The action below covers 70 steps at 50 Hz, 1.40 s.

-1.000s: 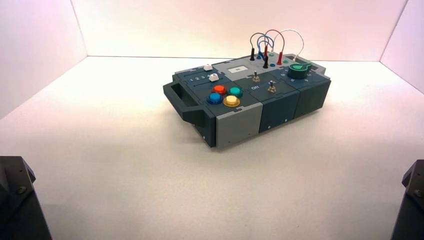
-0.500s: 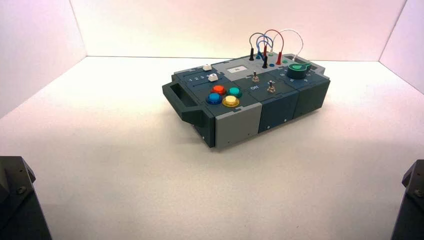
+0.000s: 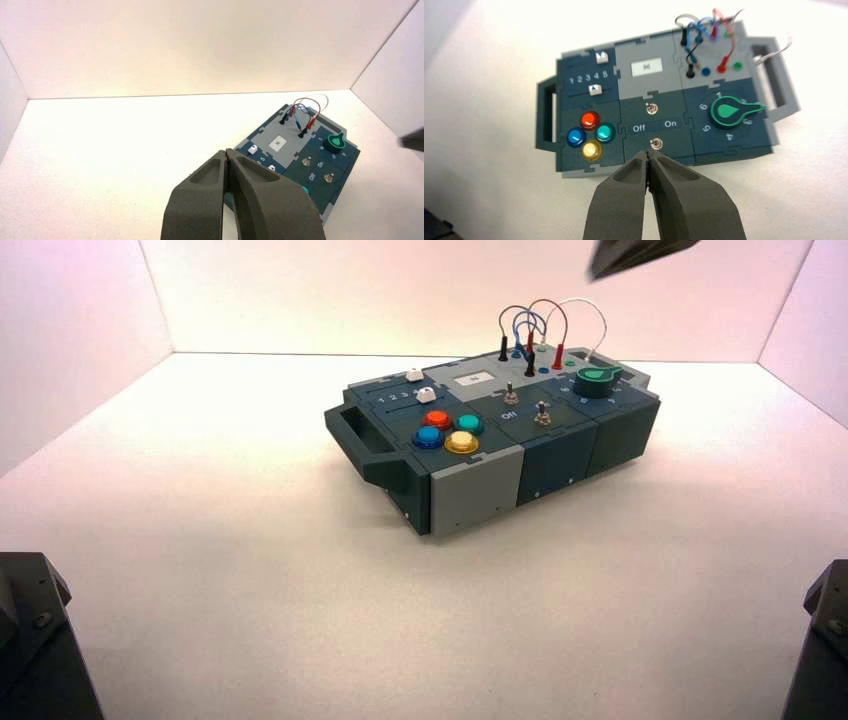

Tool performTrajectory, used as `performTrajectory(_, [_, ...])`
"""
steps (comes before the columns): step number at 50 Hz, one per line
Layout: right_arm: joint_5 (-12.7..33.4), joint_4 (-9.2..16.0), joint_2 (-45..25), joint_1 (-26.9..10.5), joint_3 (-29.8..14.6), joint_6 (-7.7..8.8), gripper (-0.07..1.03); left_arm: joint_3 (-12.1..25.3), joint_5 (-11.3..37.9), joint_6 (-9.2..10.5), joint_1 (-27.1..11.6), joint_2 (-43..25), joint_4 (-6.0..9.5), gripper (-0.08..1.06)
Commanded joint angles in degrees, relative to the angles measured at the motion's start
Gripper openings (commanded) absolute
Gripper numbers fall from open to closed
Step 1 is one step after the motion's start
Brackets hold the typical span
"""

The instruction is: Move the bottom slider to position 3.

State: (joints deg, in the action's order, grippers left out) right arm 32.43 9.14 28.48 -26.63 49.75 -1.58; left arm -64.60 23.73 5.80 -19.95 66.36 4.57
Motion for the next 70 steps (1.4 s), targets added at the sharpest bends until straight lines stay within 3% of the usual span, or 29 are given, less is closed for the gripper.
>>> performTrajectory(1, [-0.79, 0.35, -8.09, -2.81, -5.80, 0.09, -0.02, 1.14, -0.62, 0.00, 0.44, -0.79, 0.09, -0.03])
performTrajectory(7, [-0.79, 0.35, -16.96, -5.19, -11.69, 0.09, -0.02, 1.14, -0.62, 0.09, 0.44, -0.88, 0.09, -0.03])
performTrajectory(15, [-0.79, 0.44, -24.52, -5.54, -17.40, 0.09, -0.02, 1.14, -0.53, 0.00, 0.44, -0.97, 0.18, -0.03])
performTrajectory(31, [-0.79, 0.44, -35.42, -5.54, -24.35, 0.35, -0.02, 1.14, -0.53, 0.09, 0.44, -0.97, 0.26, -0.03])
performTrajectory(47, [-0.79, 2.20, -41.75, -5.62, -27.77, 0.35, -0.02, 1.14, -0.53, 0.09, 0.44, -0.97, 0.26, -0.03])
performTrajectory(70, [0.00, 4.75, -43.07, -7.56, -29.62, 0.35, -0.02, 1.23, -0.53, 0.09, 0.44, -0.97, 0.35, -0.03])
